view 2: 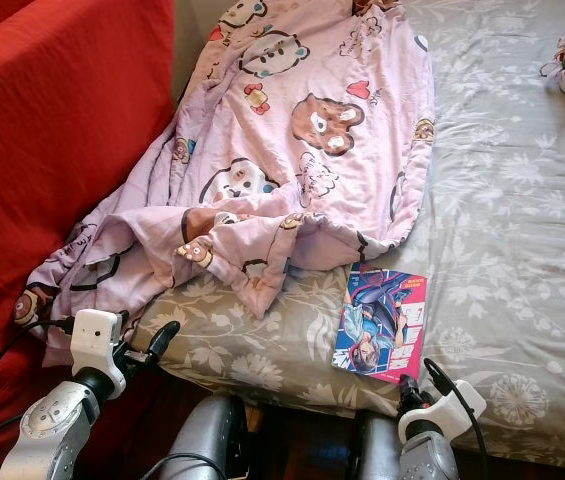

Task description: Clean up the room

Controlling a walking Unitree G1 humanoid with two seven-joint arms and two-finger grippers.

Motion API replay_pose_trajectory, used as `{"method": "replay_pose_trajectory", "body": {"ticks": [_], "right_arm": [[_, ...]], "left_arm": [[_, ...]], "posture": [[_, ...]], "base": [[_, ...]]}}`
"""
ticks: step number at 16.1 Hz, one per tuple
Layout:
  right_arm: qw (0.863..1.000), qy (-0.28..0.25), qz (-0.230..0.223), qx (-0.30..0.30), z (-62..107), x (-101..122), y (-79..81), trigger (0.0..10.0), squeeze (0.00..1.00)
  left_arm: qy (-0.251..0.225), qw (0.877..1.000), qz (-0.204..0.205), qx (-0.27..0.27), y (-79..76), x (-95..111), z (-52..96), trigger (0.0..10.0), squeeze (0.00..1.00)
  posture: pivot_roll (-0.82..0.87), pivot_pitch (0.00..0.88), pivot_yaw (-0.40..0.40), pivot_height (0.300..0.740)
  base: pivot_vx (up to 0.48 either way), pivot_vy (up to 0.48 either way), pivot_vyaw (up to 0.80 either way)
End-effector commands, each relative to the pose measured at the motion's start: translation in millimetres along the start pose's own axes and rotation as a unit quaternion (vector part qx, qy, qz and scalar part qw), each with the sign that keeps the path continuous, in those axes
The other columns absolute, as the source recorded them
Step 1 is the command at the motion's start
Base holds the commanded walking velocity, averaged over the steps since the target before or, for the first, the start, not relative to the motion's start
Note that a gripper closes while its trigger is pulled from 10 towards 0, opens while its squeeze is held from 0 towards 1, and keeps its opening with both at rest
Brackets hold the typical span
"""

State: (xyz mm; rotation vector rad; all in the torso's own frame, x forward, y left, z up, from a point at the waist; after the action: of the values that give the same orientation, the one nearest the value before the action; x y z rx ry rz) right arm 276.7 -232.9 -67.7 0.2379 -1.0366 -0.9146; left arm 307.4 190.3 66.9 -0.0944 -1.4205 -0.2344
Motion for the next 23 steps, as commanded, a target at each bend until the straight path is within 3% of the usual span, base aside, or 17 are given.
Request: {"method": "replay_pose_trajectory", "body": {"ticks": [1, 8, 9, 10, 18, 23], "right_arm": [[0.999, 0.033, -0.016, -0.024, 9.2, -23, -15.1, 10.0, 0.0], [0.999, 0.02, -0.022, 0.034, 1.8, -17, 13.8, 10.0, 0.0], [0.999, 0.019, -0.026, 0.042, 1.3, -16, 16.6, 5.8, 0.0], [0.998, 0.019, -0.028, 0.047, 0.9, -15, 18.2, 0.0, 0.0], [0.998, 0.004, -0.03, 0.045, 1.9, -12, 16.1, 0.0, 0.0], [0.995, -0.002, 0.009, 0.096, -0.7, -10, 40.9, 0.0, 0.0]], "left_arm": [[0.012, 1.0, -0.01, 0.008, 7.5, -6, 5.6, 10.0, 0.0], [0.015, 1.0, -0.015, 0.01, 9.2, -6, 4.6, 10.0, 0.0], [0.015, 1.0, -0.016, 0.01, 8.9, -6, 4.5, 10.0, 0.0], [0.016, 1.0, -0.017, 0.009, 8.1, -6, 4.6, 10.0, 0.0], [0.016, 1.0, -0.019, 0.01, 8.1, -7, 4.3, 10.0, 0.0], [0.01, 0.999, -0.027, 0.022, 10.2, -6, -3.4, 10.0, 0.0]], "posture": [[0.17, 0.247, 0.157, 0.636], [0.17, 0.244, 0.16, 0.636], [0.18, 0.244, 0.161, 0.636], [0.17, 0.244, 0.16, 0.636], [0.17, 0.239, 0.156, 0.636], [0.15, 0.206, 0.137, 0.636]], "base": [[0.0, 0.0, 0.0], [0.0, 0.0, 0.0], [0.0, 0.0, 0.0], [0.0, 0.0, 0.0], [0.0, 0.0, 0.0], [0.0, 0.0, 0.0]]}}
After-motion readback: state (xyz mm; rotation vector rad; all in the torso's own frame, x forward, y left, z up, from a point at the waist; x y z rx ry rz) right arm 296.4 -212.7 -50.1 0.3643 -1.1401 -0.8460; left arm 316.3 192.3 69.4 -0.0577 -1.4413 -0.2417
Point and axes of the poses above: a point about 5 cm out from each wrist's last joint towards the gripper, its own z axis pointing back from the gripper into the wrist, its own x axis along the axis of the wrist's last joint, y = z × x, the point moved 5 cm from there along -z, pointing out of the wrist towards the gripper, and after that the axes turned 3 degrees about -z, right-handed, at the moved point
